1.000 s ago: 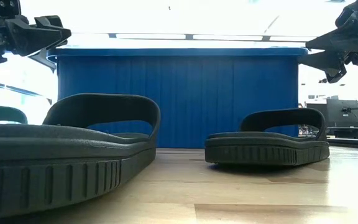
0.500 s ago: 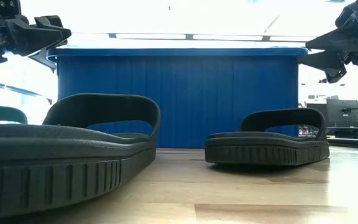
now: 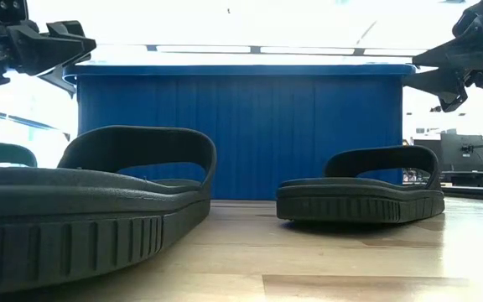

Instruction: Pick and place slides into bin

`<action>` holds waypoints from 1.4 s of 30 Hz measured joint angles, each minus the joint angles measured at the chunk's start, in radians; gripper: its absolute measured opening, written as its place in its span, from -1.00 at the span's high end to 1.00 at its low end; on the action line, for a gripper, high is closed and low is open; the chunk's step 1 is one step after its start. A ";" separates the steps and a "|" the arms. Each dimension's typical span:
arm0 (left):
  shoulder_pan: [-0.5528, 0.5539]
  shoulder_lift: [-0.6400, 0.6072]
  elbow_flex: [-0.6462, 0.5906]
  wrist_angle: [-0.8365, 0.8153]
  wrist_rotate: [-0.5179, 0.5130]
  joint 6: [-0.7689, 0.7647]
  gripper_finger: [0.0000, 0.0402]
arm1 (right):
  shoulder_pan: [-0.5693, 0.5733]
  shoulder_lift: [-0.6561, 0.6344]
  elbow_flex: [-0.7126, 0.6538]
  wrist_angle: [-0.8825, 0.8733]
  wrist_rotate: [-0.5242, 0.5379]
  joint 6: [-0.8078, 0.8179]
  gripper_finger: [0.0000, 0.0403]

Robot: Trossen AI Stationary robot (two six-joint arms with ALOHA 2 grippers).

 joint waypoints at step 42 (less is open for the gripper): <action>0.000 0.002 0.258 -0.023 0.134 -0.053 0.55 | 0.000 0.000 -0.001 0.050 0.084 -0.027 0.00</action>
